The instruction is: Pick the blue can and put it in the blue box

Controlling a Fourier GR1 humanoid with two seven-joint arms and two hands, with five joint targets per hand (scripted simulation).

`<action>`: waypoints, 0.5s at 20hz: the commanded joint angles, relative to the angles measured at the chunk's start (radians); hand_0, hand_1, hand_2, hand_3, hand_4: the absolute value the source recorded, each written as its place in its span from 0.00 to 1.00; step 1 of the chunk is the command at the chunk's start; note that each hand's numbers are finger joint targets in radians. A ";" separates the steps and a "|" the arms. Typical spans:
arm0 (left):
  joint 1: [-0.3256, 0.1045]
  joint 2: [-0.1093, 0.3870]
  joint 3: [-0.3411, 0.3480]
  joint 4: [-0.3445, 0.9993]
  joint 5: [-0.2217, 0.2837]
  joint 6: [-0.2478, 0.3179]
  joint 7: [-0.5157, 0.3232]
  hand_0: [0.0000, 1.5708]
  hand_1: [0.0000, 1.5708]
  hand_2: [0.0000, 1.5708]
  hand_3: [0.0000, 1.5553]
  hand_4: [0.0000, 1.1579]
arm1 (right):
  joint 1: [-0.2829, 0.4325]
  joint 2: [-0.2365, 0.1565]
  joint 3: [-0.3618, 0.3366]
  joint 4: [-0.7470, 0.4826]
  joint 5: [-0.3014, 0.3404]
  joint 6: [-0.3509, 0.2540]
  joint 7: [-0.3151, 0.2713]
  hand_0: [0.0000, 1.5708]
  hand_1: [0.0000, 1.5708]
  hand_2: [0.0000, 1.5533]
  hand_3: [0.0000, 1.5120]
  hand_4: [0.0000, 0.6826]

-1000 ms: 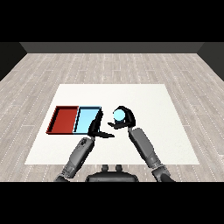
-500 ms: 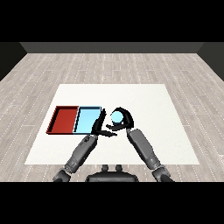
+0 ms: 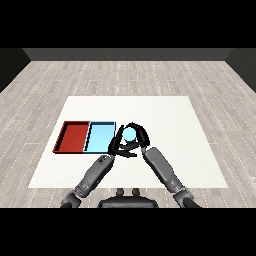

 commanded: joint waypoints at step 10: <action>-0.038 0.000 -0.089 0.029 0.038 0.082 -0.045 0.00 0.00 0.00 0.00 0.15 | -0.081 0.001 0.137 0.037 -0.063 -0.081 0.004 0.84 0.84 0.92 0.92 0.90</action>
